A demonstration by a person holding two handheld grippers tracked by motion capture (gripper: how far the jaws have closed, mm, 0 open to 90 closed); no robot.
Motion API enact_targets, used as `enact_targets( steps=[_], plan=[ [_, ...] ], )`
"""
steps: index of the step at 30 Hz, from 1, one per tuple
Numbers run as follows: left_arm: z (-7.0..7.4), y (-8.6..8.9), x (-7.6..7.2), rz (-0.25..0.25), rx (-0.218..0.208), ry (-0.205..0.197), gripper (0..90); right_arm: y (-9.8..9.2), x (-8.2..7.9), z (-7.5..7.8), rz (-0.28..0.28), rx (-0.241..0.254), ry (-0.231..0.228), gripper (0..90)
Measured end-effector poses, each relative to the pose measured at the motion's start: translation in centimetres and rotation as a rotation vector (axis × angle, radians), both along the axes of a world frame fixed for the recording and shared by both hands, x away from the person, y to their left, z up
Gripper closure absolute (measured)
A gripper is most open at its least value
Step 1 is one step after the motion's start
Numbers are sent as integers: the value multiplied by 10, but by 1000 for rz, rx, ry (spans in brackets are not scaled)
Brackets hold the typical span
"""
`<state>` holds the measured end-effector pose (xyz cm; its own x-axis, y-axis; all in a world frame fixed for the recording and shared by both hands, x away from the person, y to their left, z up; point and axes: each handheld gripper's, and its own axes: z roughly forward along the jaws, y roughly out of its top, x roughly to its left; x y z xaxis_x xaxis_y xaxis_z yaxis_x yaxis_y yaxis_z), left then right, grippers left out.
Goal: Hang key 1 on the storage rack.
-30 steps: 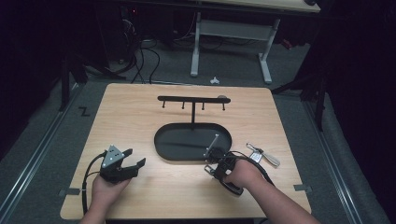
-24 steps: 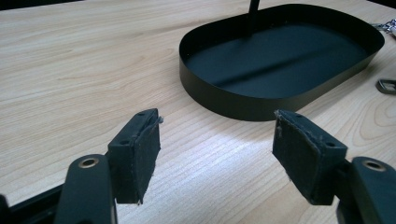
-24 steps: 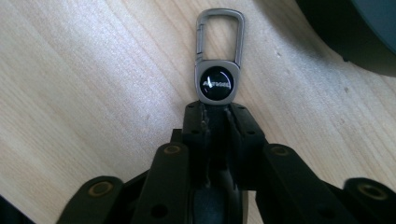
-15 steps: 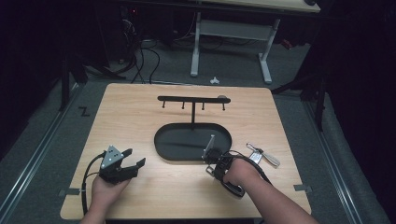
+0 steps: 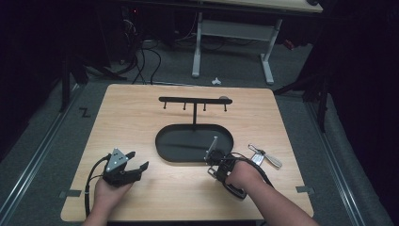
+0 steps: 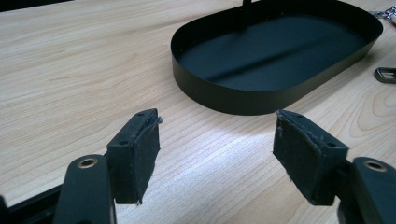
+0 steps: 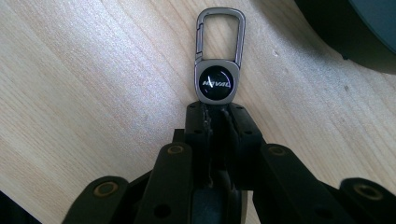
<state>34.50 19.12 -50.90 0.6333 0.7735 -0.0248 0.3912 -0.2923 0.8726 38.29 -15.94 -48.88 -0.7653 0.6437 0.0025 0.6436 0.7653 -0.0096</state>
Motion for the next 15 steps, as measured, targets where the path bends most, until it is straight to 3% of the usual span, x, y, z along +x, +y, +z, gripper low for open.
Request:
enact_targets(
  steps=[7,15],
  plan=[
    [0,1,0,-4,-1,-1,323,-2,-5,6,2,17,6,806],
    [0,1,1,5,0,-2,324,-18,-11,35,-47,68,-24,806]
  ],
)
